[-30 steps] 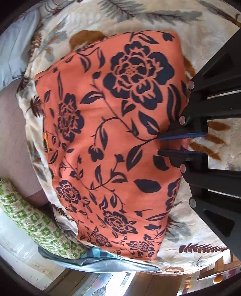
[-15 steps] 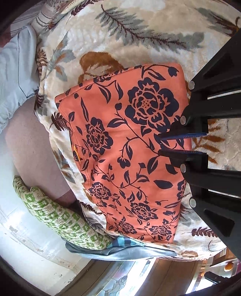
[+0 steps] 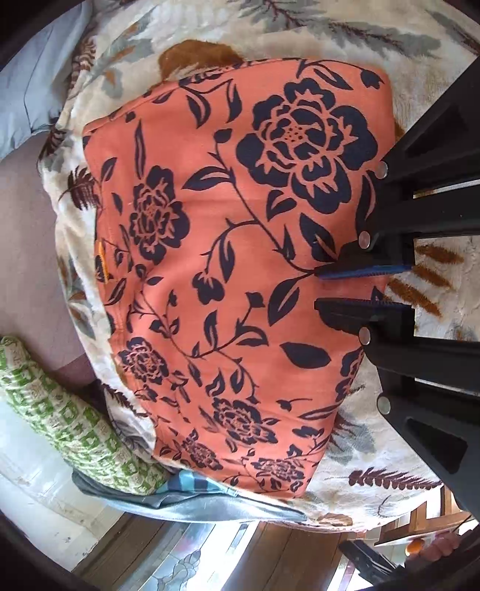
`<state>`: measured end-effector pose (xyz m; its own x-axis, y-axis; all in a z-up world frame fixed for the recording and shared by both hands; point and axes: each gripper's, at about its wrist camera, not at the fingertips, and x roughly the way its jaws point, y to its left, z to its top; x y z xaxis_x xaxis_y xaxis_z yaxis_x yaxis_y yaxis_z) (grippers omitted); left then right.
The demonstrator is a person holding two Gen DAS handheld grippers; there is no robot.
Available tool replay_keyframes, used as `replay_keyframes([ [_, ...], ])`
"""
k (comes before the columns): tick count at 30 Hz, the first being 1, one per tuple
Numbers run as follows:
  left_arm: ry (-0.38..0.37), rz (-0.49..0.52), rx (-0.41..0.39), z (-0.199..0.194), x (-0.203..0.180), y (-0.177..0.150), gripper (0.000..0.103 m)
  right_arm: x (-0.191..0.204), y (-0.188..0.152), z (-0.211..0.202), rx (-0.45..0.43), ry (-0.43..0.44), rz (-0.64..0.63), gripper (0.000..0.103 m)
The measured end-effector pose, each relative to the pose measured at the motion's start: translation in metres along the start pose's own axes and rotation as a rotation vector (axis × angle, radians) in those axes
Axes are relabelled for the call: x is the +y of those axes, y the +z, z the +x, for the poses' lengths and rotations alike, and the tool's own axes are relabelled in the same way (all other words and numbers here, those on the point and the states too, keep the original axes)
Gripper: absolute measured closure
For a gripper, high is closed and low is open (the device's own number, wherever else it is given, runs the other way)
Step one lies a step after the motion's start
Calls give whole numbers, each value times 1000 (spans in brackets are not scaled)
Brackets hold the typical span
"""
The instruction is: Fold small clothes
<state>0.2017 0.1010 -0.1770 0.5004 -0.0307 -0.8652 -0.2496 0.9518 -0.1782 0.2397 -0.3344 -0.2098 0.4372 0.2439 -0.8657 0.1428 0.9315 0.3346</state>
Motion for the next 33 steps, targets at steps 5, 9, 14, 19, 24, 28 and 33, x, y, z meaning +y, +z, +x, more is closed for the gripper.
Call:
replay_keyframes([
  [5, -124, -85, 58, 27, -11, 16, 19, -20, 11, -16, -54, 43, 79, 90],
  [9, -220, -209, 132, 56, -18, 23, 19, -29, 16, -21, -68, 47, 103, 90],
  [14, -285, -295, 158, 83, -25, 19, 19, -36, 17, -24, -76, 49, 108, 90],
  [19, -371, -368, 139, 100, -24, 17, 19, -34, 18, -21, -70, 46, 95, 90],
  [24, -424, -417, 98, 116, -18, 21, 34, -33, 16, -21, -72, 42, 83, 90],
  [28, -459, -411, 60, 125, -22, 24, 41, -35, 16, -19, -73, 30, 83, 90],
  [33, -514, -445, 15, 135, -20, 22, 51, -40, 16, -15, -68, 33, 88, 90],
])
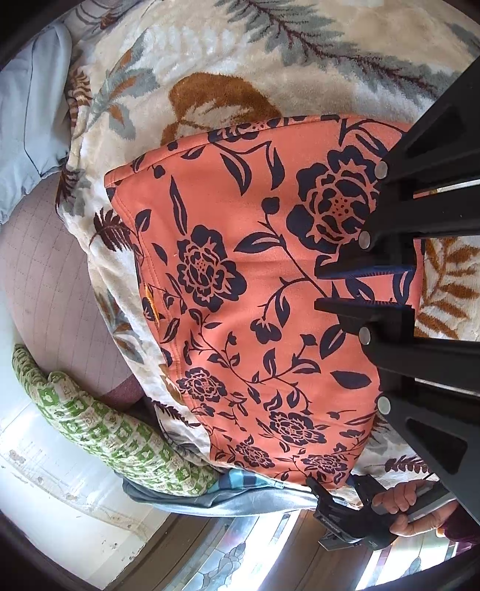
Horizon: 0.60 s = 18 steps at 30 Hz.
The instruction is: Fold small clothes
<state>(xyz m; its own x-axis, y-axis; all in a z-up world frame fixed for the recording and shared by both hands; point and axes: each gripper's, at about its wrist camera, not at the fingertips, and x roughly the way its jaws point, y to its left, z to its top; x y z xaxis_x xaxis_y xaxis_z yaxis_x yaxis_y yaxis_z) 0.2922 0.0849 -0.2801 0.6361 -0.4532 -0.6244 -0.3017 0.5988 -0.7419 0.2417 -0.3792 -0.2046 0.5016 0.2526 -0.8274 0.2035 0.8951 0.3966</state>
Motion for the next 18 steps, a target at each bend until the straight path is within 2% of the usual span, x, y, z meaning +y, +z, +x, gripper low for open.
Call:
replay_keyframes([
  [1, -3, -1, -3, 2, 1, 1, 54, 0, 0, 1, 3, 4, 2, 90],
  [3, 6, 5, -10, 4, 1, 1, 71, 0, -1, 3, 6, 5, -1, 90],
  [5, 7, 4, -13, 6, 3, 2, 80, 1, -1, 5, 7, 2, -8, 90],
  [8, 1, 22, -26, 2, -1, 0, 84, 2, -1, 8, 11, -2, -14, 90],
  [11, -15, 81, -46, -12, -17, -2, 86, 1, 0, 9, 10, -1, -12, 90],
  [18, -36, 345, -74, -41, -105, -19, 91, -15, 4, 0, -18, 13, 42, 90],
])
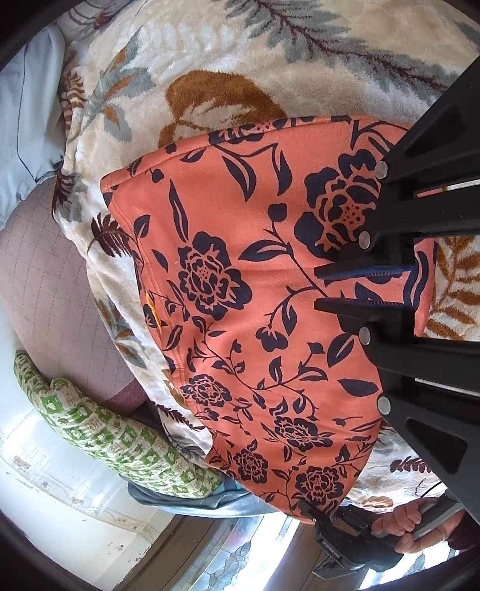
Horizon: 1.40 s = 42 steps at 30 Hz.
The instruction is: Fold small clothes
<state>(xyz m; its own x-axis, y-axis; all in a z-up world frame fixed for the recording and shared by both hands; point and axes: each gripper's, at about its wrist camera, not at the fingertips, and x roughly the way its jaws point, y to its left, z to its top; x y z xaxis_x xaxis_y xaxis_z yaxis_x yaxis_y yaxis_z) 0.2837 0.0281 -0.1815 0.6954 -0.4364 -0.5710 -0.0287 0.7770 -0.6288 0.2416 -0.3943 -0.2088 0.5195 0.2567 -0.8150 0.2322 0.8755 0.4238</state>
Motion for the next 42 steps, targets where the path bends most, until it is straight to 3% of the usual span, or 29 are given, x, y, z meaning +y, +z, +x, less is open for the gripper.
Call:
replay_keyframes([
  [4, -13, 158, 23, -3, -66, -8, 93, -22, 4, -12, -21, 43, 73, 90],
  [9, -83, 323, 69, 5, -147, -41, 93, -61, 9, -34, -72, 75, 171, 90],
  [17, -181, 570, 237, 56, -250, -152, 93, -146, 17, -76, -176, 110, 367, 90],
  [20, -161, 589, 361, 86, -254, -203, 93, -175, 19, -86, -206, 119, 450, 90],
  [23, -114, 611, 403, 99, -244, -231, 93, -191, 20, -88, -207, 101, 477, 89],
  [27, -128, 578, 406, 96, -236, -224, 93, -194, 24, -83, -188, 114, 464, 89],
  [33, -156, 707, 351, 79, -259, -224, 93, -178, 26, -76, -164, 238, 437, 89],
  [37, -95, 769, 430, 96, -246, -241, 92, -164, 27, -64, -129, 244, 405, 89],
  [39, -90, 753, 451, 100, -237, -241, 92, -161, 26, -60, -117, 240, 394, 89],
  [40, -102, 746, 454, 97, -237, -237, 90, -160, 27, -58, -113, 237, 390, 89],
  [42, -127, 749, 479, 89, -242, -230, 72, -158, 27, -56, -109, 240, 378, 89],
])
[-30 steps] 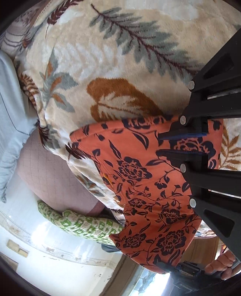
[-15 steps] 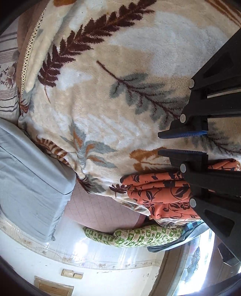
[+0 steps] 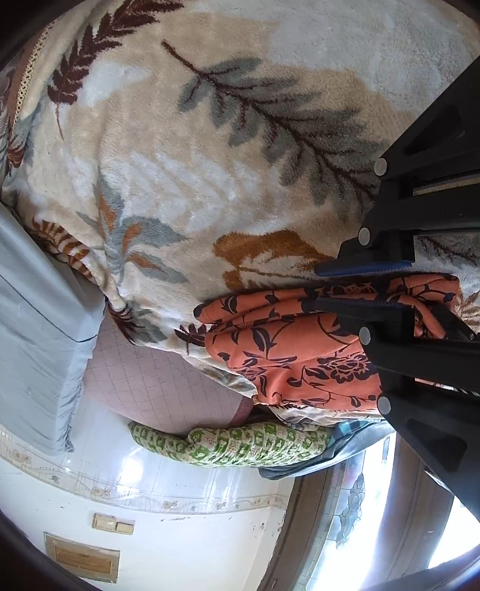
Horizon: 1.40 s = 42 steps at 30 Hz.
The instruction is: Fold small clothes
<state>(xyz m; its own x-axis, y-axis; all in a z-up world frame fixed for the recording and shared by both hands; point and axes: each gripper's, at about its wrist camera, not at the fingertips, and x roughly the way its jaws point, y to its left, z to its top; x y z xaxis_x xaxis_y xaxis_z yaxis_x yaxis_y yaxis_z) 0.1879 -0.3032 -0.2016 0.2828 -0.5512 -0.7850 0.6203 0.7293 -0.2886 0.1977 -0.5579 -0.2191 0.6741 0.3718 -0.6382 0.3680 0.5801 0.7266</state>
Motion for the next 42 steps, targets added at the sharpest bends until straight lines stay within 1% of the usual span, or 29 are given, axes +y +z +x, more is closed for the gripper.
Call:
replay_keyframes([
  [1, -13, 11, 1, -8, -1, 3, 67, 2, 0, 0, -4, 5, -11, 89],
  [2, -13, 27, -21, -20, -2, 4, 59, 5, 0, -1, -11, 12, -24, 89],
  [3, -1, 53, -64, -35, -3, 6, 53, 9, 0, -2, -19, 22, -35, 89],
  [6, 82, 117, -188, -76, 3, 13, 42, 23, -2, -7, -47, 70, -90, 89],
  [8, 148, 110, -228, -91, 17, 22, 40, 36, -6, -9, -54, 105, -140, 89],
  [11, 270, 29, -205, -92, 52, 33, 40, 56, -16, -5, -15, 173, -206, 89],
  [13, 315, -27, -159, -81, 77, 31, 40, 70, -24, 1, 23, 179, -262, 89],
  [14, 353, -46, -121, -71, 88, 28, 40, 74, -28, 7, 47, 170, -284, 89],
  [15, 394, -59, -61, -58, 98, 23, 40, 77, -31, 14, 85, 154, -295, 89],
  [16, 416, -73, 3, -44, 107, 16, 40, 75, -34, 26, 137, 108, -294, 89],
  [17, 420, -97, 56, -33, 116, 9, 37, 67, -36, 40, 191, 19, -283, 88],
  [18, 377, -138, 80, -28, 124, 3, 37, 56, -39, 54, 233, -68, -264, 91],
  [19, 347, -182, 75, -29, 129, 1, 37, 48, -40, 61, 241, -77, -241, 92],
  [20, 337, -198, 73, -32, 131, 3, 37, 46, -38, 60, 230, -52, -225, 93],
  [22, 336, -171, 78, -39, 130, 16, 37, 51, -34, 51, 203, -28, -231, 93],
  [24, 347, -132, 22, -50, 127, 34, 37, 58, -31, 41, 131, 0, -262, 91],
  [26, 362, -87, -23, -59, 125, 59, 37, 60, -25, 37, 82, 51, -246, 90],
  [28, 400, -55, -45, -54, 124, 86, 37, 59, -14, 39, 46, 87, -205, 90],
  [31, 438, -18, -57, -35, 130, 123, 37, 61, 1, 49, 7, 112, -157, 89],
  [33, 438, -5, -37, -13, 138, 141, 37, 66, 8, 60, 2, 120, -145, 89],
  [35, 432, 0, 11, 13, 146, 153, 37, 68, 11, 74, 26, 87, -133, 89],
  [36, 435, -5, 47, 28, 151, 156, 37, 66, 10, 83, 47, 51, -112, 90],
  [37, 427, -12, 93, 43, 156, 156, 37, 62, 9, 91, 71, 33, -78, 91],
  [38, 417, -16, 146, 58, 160, 155, 37, 56, 10, 91, 81, 48, -39, 90],
  [39, 420, -21, 176, 68, 163, 153, 36, 53, 10, 87, 80, 67, -10, 91],
  [41, 419, -19, 158, 68, 161, 151, 35, 54, 9, 78, 89, 56, -10, 91],
  [42, 419, -7, 156, 66, 160, 151, 35, 57, 8, 71, 79, 48, -25, 91],
])
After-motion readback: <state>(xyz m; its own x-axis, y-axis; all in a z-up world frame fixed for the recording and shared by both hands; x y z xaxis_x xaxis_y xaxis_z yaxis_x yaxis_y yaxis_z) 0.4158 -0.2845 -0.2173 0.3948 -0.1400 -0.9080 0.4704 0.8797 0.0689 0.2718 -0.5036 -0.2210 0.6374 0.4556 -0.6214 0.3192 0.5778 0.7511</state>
